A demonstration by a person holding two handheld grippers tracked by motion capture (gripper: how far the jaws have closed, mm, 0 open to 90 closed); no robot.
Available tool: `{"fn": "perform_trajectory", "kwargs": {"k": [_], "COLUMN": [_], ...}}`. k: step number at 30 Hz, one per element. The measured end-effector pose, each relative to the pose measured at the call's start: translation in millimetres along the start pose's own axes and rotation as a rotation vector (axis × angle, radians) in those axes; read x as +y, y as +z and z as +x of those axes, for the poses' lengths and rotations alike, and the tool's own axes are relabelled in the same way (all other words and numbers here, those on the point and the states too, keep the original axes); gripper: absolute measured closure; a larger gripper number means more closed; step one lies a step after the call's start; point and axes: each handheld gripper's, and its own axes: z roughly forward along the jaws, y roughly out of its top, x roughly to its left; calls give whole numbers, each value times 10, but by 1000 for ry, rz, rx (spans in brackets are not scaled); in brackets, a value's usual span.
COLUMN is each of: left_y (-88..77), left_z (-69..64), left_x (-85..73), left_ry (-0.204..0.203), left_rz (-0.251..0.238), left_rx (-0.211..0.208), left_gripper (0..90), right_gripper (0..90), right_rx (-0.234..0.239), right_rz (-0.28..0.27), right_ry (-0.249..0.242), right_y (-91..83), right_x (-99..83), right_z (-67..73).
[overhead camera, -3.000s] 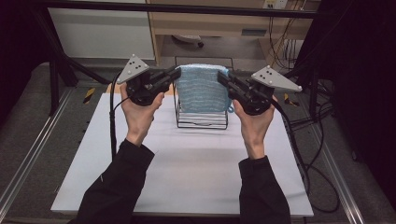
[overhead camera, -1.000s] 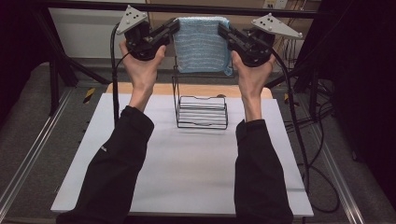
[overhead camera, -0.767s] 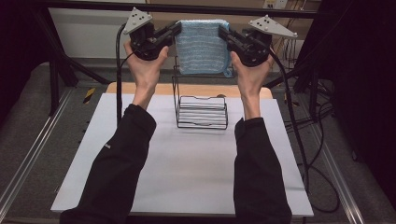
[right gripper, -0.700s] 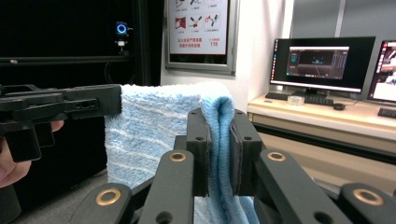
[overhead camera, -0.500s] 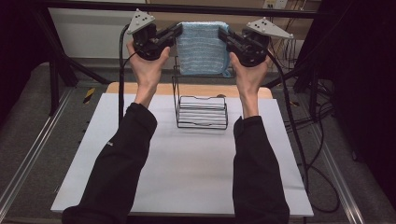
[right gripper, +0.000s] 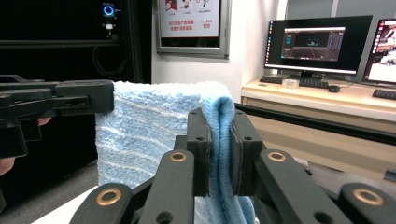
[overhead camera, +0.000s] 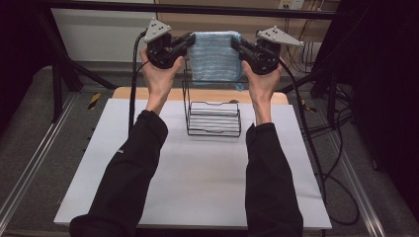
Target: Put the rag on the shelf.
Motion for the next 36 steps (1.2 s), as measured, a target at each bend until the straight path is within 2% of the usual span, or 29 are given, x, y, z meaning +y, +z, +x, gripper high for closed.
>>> {"fn": "perform_trajectory", "kwargs": {"k": [3, 4, 5, 7, 8, 11, 14, 24, 36], "left_y": [-5, -10, -8, -25, -30, -47, -42, -67, -170], "left_z": [-18, -16, -22, -16, -19, -23, -23, -78, -131], "left_x": [-55, -79, -106, -149, -167, -207, -242, -376, -429], "left_ry": [-1, 3, -2, 8, 5, 8, 7, 10, 30], "left_rz": [-4, 2, 5, 18, 18, 25, 45, 66, 73], "left_rx": [-14, -5, -20, -7, -22, -21, -31, -68, -107], "left_gripper": [836, 836, 836, 836, 836, 836, 836, 836, 836], "right_gripper": [812, 812, 812, 812, 812, 812, 812, 810, 804], "right_rx": [5, 7, 6, 9, 12, 16, 19, 17, 28], "right_rz": [4, 6, 9, 18, 19, 24, 30, 43, 50], "right_ry": [15, 21, 21, 19, 19, 29, 34, 38, 36], "right_y": [-16, -23, -29, -45, -52, -64, -63, -128, -206], "right_x": [-68, -89, -111, -156, -178, -238, -296, -466, -566], "right_z": [-23, -25, -24, -14, -12, -8, -3, -9, 19]}}
